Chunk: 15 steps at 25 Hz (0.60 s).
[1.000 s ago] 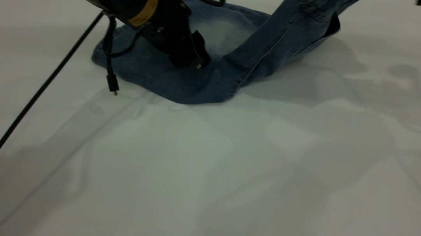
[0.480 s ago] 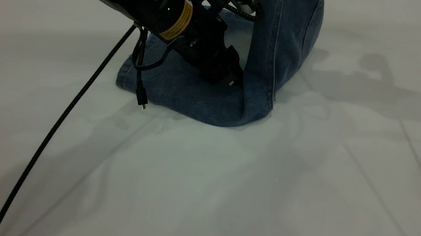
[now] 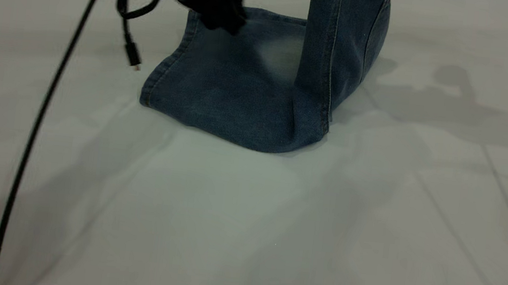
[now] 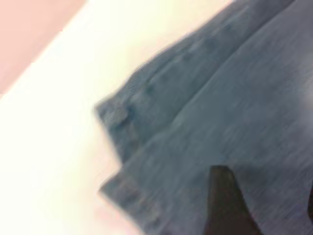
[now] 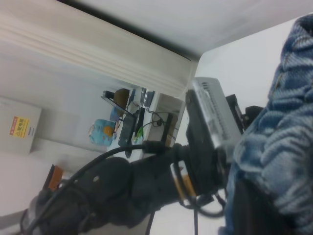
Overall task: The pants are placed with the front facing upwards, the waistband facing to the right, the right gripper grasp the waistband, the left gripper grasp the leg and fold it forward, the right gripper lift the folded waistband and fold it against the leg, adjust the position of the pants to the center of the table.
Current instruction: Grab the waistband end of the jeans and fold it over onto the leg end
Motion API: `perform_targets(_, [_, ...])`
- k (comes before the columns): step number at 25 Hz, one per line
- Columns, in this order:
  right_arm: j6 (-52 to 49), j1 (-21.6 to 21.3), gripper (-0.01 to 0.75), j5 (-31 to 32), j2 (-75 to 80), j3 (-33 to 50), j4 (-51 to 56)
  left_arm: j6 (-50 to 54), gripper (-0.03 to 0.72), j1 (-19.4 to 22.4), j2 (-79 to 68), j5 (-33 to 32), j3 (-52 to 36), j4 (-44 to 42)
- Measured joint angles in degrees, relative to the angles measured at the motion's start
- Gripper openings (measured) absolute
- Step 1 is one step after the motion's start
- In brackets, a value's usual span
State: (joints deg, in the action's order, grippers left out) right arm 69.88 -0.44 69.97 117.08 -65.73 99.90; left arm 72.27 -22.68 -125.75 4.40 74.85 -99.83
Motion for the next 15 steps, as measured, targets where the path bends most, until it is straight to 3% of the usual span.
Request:
perform_targets(7, [0.00, 2.09, 0.072, -0.10, 0.00, -2.02, -0.02, 0.09, 0.363, 1.49, -0.37, 0.49, -6.14, -0.06])
perform_targets(12, [-0.01, 5.91, 0.072, -0.22, 0.00, -4.94, 0.04, 0.09, 0.363, 1.49, -2.46, 0.14, -7.27, -0.11])
perform_targets(15, [-0.01, 8.73, 0.072, -3.43, 0.00, -5.67, 0.13, 0.09, 0.355, 1.49, -3.17, 1.77, -7.27, -0.11])
